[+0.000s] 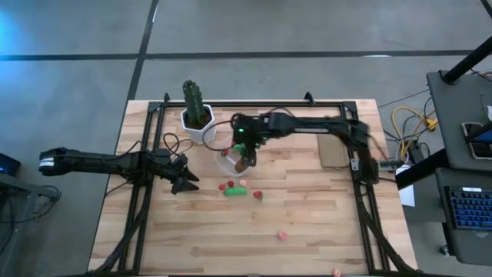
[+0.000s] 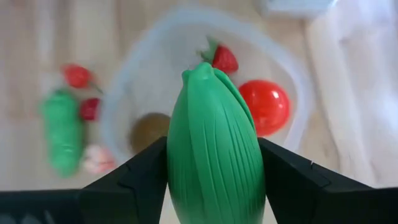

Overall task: Pick and placing Produce into tupperware
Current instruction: Put the corn into the transparent bin, then put the bottom peach into the transparent bin

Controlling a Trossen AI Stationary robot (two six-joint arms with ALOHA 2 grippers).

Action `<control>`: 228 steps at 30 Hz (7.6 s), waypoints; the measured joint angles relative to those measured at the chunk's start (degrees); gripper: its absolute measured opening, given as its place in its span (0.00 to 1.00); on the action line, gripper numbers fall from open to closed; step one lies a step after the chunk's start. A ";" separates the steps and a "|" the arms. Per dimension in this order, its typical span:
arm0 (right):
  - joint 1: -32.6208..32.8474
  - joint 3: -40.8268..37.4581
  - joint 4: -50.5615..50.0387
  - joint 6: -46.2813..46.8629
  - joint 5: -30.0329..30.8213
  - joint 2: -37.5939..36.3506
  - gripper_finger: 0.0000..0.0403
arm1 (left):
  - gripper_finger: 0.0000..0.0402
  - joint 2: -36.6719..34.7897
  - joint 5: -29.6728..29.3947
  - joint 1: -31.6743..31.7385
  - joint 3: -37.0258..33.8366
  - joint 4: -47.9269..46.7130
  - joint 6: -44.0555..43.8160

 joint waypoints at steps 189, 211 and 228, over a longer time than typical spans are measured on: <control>70.37 -13.56 -10.60 133.23 -12.81 5.16 0.25 | 0.71 7.10 0.04 -0.02 0.22 5.15 -7.56; 33.16 -21.25 -3.53 79.68 29.58 -22.77 0.25 | 0.71 11.46 -3.21 -0.02 0.31 14.02 -7.60; 4.14 -7.88 7.10 40.98 -0.10 -2.47 0.25 | 0.71 15.06 -3.04 -0.02 0.31 16.59 -7.60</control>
